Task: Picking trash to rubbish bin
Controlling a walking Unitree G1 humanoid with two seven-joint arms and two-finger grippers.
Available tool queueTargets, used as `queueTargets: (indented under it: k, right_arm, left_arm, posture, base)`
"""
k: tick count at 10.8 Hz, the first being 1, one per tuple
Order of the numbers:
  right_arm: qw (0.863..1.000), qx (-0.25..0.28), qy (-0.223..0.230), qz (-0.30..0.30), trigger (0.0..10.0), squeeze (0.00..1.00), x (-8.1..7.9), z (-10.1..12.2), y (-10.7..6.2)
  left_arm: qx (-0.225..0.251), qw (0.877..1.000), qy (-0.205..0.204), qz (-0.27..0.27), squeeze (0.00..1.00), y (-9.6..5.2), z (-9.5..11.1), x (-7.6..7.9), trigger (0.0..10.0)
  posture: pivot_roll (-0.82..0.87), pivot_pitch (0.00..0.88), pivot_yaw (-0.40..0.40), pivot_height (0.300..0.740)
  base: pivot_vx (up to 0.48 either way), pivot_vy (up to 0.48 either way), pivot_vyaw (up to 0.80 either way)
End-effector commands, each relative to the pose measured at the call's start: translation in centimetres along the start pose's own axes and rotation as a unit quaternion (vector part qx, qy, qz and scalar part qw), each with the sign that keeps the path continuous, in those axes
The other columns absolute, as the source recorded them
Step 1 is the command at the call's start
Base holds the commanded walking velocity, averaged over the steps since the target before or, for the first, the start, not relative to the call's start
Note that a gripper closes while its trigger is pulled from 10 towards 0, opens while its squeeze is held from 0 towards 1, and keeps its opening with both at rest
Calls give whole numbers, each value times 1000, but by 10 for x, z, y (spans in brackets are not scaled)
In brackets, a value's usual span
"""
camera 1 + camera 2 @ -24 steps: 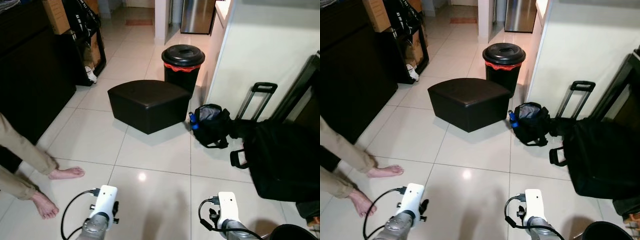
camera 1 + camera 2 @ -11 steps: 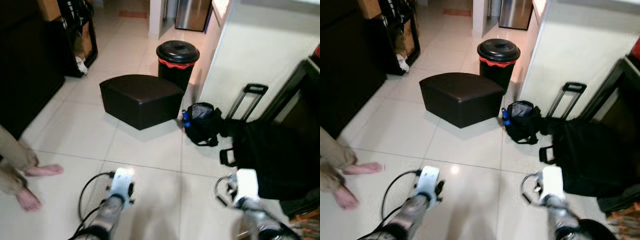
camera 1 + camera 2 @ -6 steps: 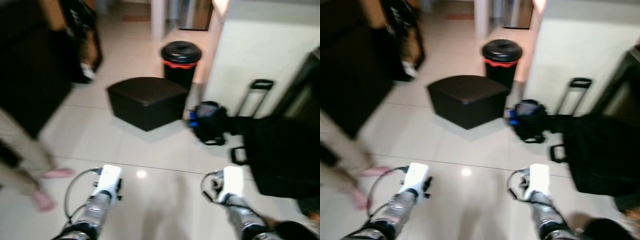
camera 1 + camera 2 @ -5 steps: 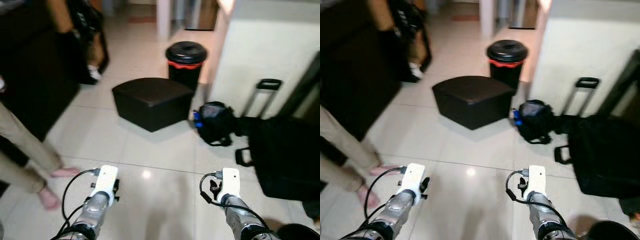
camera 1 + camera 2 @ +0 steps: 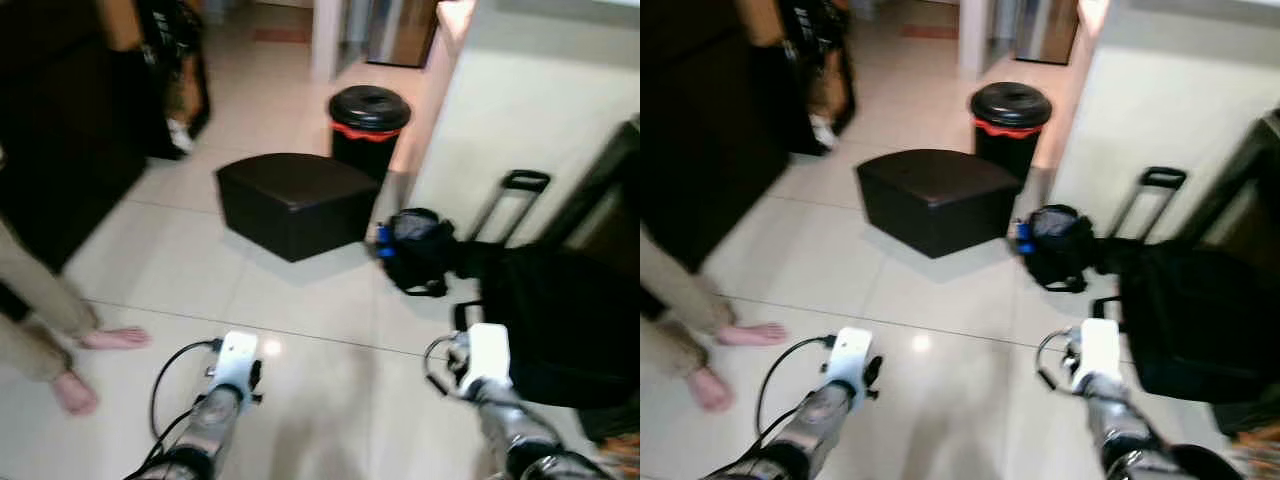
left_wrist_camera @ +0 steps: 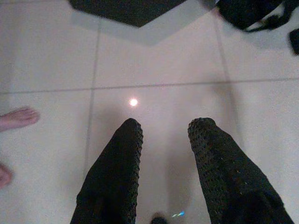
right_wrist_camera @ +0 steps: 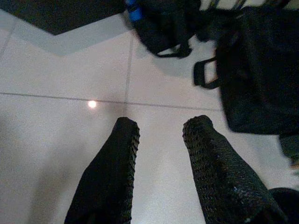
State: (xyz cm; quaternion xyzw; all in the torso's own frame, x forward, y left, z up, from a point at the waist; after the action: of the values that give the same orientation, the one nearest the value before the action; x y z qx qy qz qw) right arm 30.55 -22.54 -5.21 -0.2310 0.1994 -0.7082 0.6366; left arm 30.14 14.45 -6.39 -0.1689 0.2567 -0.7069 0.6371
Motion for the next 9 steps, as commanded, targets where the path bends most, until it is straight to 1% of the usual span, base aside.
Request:
queueTargets:
  k: [1,2,3,4,5,6,7,9]
  right_arm:
    - [1000,5,3,3,10000,0,-1,6,1]
    - [1000,3,9,10,10000,0,-9,5,2]
    - [1000,1,4,20,10000,0,-18,2,2]
    - [1000,0,15,20,10000,0,-22,0,1]
    - [999,-8,27,19,10000,0,-26,-8,-1]
    - [999,-12,37,12,10000,0,-25,-14,-2]
    - [999,-9,48,6,10000,0,-22,-14,-3]
    - [999,-12,43,6,10000,0,-22,-16,-3]
  left_arm:
    - [3,1000,-5,1,0,1,4,4,10000]
    - [6,1000,5,-4,0,1,3,6,10000]
    - [2,1000,2,1,0,-1,-1,0,10000]
    - [-2,1000,9,0,0,-1,-4,-3,10000]
    - [-11,1000,14,4,0,-3,-9,-9,10000]
    - [-12,1000,14,5,0,-3,-10,-11,10000]
    - [-12,1000,24,-2,0,-3,-9,-9,10000]
    - [-7,1000,20,-1,0,-2,-6,-8,10000]
  posture:
    - [-31,0,-80,740]
    - [-20,0,-63,740]
    - [-38,0,-27,740]
    - [-43,0,-6,740]
    - [-47,0,19,740]
    - [-68,0,42,740]
    - [-62,0,36,740]
    - [-49,0,31,740]
  base:
    - [0,0,0]
    - [0,0,0]
    - [0,0,0]
    - [0,0,0]
    - [0,0,0]
    - [0,0,0]
    - [0,0,0]
    - [0,0,0]
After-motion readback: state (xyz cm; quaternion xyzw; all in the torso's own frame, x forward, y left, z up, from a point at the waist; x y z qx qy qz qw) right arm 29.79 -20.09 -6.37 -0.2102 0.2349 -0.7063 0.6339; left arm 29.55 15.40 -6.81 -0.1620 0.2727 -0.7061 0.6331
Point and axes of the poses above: a point about 5 cm out from each wrist's last joint towards the gripper, its own y axis pointing out of the wrist towards the gripper, its own z axis along the axis of the wrist's last joint, x = y × z, the point moved 5 cm from there along y, pointing out of the wrist towards the gripper, and after that the axes turned 2 degrees about -y, right-handed, at the moved point
